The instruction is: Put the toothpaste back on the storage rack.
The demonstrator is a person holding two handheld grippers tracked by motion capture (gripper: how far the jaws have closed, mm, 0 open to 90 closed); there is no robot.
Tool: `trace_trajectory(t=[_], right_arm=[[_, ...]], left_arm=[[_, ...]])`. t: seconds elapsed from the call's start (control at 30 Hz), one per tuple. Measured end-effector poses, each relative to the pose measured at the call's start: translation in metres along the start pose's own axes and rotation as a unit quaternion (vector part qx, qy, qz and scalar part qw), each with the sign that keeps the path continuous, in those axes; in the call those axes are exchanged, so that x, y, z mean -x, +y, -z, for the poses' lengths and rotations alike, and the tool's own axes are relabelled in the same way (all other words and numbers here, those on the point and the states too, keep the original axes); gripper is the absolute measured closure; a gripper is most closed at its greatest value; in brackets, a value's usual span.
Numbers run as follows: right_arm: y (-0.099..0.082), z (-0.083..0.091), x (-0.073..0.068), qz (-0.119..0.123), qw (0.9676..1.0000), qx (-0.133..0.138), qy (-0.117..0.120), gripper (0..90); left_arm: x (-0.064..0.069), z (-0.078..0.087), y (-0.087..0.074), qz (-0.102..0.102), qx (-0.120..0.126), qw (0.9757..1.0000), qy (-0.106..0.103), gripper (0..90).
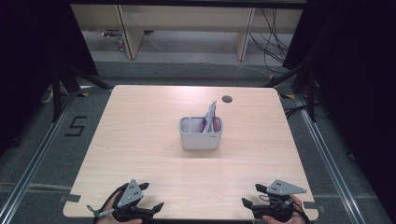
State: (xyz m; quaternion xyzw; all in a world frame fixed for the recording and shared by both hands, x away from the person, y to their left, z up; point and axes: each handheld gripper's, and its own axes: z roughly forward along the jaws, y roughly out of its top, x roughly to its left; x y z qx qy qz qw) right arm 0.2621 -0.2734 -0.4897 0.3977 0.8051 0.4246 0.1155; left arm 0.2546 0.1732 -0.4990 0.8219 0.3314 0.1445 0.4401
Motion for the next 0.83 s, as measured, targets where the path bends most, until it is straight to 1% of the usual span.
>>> trace_trajectory(t=[0.03,0.13,0.17,0.2,0.23,0.27,0.3,0.37,0.4,0.43,0.53,0.57,0.6,0.63,0.67,0.7,0.73,0.77,0.83], right_arm=[[-0.0001,0.0002,0.0000,0.000,1.0000,0.000,0.000,23.6],[0.0002,0.0002,0.0003,-0.007,1.0000,0.000,0.005,21.8],[0.0000,-0.0001,0.0009,-0.004,1.0000,0.001,-0.005,20.8],[-0.0003,-0.0011,0.0006,-0.005,1.0000,0.003,-0.001,20.8],[-0.0006,-0.0018,0.0002,-0.006,1.0000,0.002,0.002,20.7],[-0.0006,-0.0018,0.0002,-0.006,1.0000,0.002,0.002,20.7],[-0.0005,-0.0030,-0.0001,-0.005,1.0000,0.003,-0.003,20.4],[-0.0005,-0.0034,-0.0007,-0.007,1.0000,0.000,-0.002,20.2],[-0.0005,-0.0021,-0.0001,-0.002,1.0000,-0.002,-0.001,20.3],[-0.0005,-0.0020,-0.0002,-0.002,1.0000,-0.002,-0.002,20.4],[-0.0005,-0.0017,-0.0001,-0.003,1.0000,-0.001,-0.001,20.5],[-0.0007,-0.0023,-0.0001,-0.007,1.0000,0.000,0.002,20.5],[-0.0007,-0.0023,0.0003,-0.004,1.0000,-0.002,-0.001,20.5],[-0.0007,-0.0022,0.0002,-0.002,1.0000,-0.002,-0.005,20.6],[-0.0008,-0.0025,0.0001,-0.001,1.0000,-0.003,-0.004,20.6],[-0.0007,-0.0026,-0.0002,-0.003,1.0000,-0.004,-0.001,20.6],[-0.0007,-0.0026,-0.0002,-0.003,1.0000,-0.004,-0.001,20.6],[-0.0005,-0.0023,-0.0006,-0.004,1.0000,-0.004,-0.001,20.6],[-0.0006,-0.0024,-0.0004,-0.002,1.0000,-0.003,-0.003,20.6]], left_arm=[[-0.0005,0.0016,-0.0005,-0.007,-0.009,0.9999,0.003,15.9],[0.0010,0.0030,-0.0015,-0.001,-0.011,0.9999,0.003,16.0],[0.0010,0.0045,-0.0023,-0.004,-0.014,0.9999,0.005,16.0],[0.0010,0.0045,-0.0023,-0.004,-0.014,0.9999,0.005,16.0],[0.0004,0.0059,-0.0032,-0.014,-0.022,0.9996,0.013,16.0],[0.0004,0.0059,-0.0032,-0.014,-0.022,0.9996,0.013,15.9],[0.0036,0.0060,-0.0041,0.001,-0.012,0.9999,0.005,16.0],[0.0044,0.0071,-0.0049,0.001,-0.013,0.9999,0.005,15.9],[0.0042,0.0072,-0.0052,-0.002,-0.014,0.9999,0.003,15.9],[0.0035,0.0083,-0.0054,-0.010,-0.021,0.9997,0.004,15.9],[0.0049,0.0083,-0.0061,-0.006,-0.021,0.9998,0.004,15.9],[0.0047,0.0096,-0.0065,-0.018,-0.029,0.9994,0.006,15.9],[0.0061,0.0091,-0.0070,-0.013,-0.025,0.9996,0.007,16.0],[0.0076,0.0073,-0.0078,-0.004,-0.016,0.9999,0.001,15.9],[0.0071,0.0076,-0.0075,-0.008,-0.024,0.9997,-0.001,15.9],[0.0076,0.0063,-0.0084,-0.006,-0.018,0.9998,0.003,15.9],[0.0076,0.0063,-0.0084,-0.006,-0.018,0.9998,0.003,16.0],[0.0058,0.0077,-0.0081,-0.013,-0.032,0.9994,0.004,15.9],[0.0053,0.0080,-0.0081,-0.014,-0.032,0.9994,0.005,16.0]])
